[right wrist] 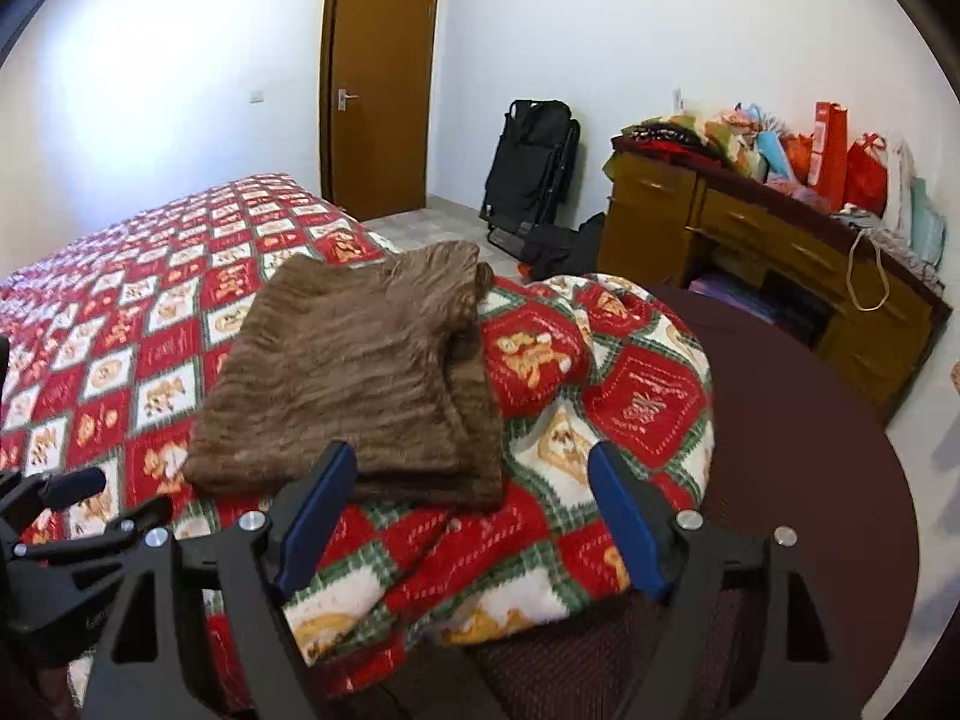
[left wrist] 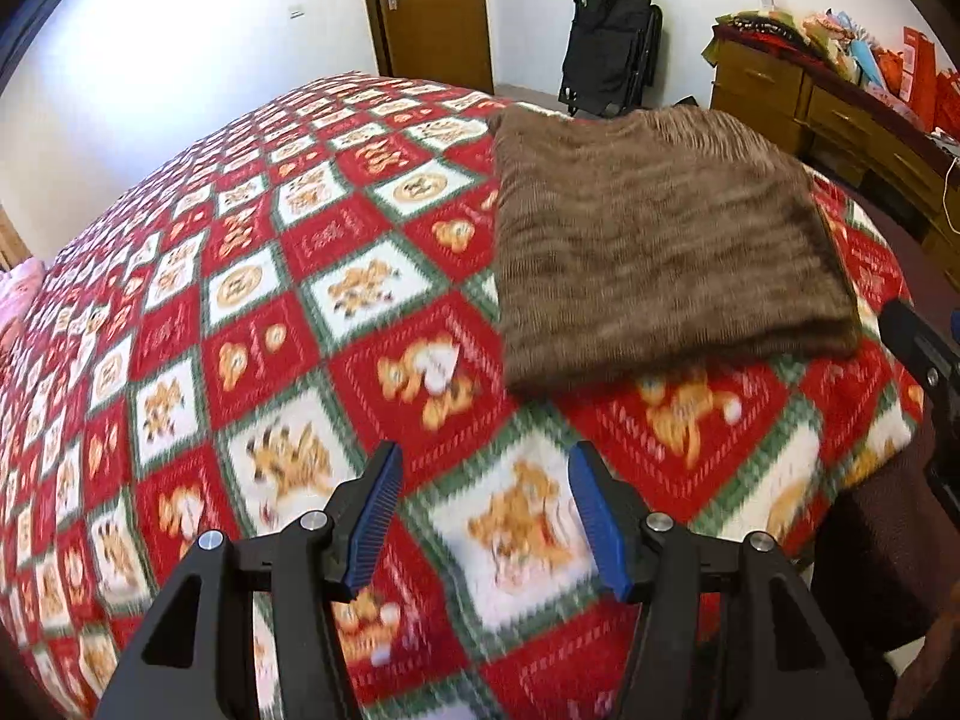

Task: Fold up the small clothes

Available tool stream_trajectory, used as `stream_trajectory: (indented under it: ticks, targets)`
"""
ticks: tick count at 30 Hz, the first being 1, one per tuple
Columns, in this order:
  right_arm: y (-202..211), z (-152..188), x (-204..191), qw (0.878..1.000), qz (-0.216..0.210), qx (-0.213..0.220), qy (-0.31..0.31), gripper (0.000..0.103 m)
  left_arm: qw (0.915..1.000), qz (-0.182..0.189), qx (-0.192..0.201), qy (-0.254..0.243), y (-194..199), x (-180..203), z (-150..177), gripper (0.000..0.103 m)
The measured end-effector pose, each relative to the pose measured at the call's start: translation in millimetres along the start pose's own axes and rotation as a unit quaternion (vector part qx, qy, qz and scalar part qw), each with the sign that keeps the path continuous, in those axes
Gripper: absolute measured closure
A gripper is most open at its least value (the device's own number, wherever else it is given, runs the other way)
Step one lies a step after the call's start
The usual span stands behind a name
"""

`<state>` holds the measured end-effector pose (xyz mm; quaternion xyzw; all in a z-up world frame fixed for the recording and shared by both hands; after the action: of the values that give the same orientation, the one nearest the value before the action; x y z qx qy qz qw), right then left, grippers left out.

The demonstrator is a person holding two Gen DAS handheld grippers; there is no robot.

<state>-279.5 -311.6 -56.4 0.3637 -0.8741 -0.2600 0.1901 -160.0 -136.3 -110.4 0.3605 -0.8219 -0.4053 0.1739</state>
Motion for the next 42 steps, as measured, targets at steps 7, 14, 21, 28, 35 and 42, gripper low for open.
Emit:
stream_trajectory:
  ticks: [7,14,21,28,35,42]
  targets:
    - [12,2,7,0.997,-0.03,0.014,-0.062,0.02,0.9955,-0.038,0.086,0.009,48,-4,1,0.044]
    - [52,-19,20,0.99,-0.042,0.059,-0.119,0.012,0.9791,-0.046,0.193,0.047,116,-20,-21,0.043]
    - [105,-45,17,0.984,-0.017,0.148,-0.093,0.006,0.9554,-0.043,0.288,0.048,170,-24,-32,0.033]
    - [139,-64,19,0.969,0.033,0.233,-0.074,0.0,0.9466,-0.03,0.316,0.06,194,-27,-47,0.024]
    - [133,-69,16,0.969,0.011,0.235,-0.081,0.0,0.9458,-0.029,0.315,0.075,203,-25,-41,0.024]
    - [139,-63,23,0.968,0.005,0.231,-0.097,0.0,0.9474,-0.03,0.311,0.07,203,-23,-37,0.024]
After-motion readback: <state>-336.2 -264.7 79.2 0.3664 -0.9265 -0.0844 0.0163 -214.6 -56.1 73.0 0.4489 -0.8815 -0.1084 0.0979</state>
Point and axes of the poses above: each gripper's, at about its wrist camera, not at the fingertips, and y roughly against the way its jaws point, x to its right, z to its underside, the point moved 6 cm from there along -y, roughly the way its jaws point, and after that the axes turned 6 degrees about y, right-handed, at the moved point
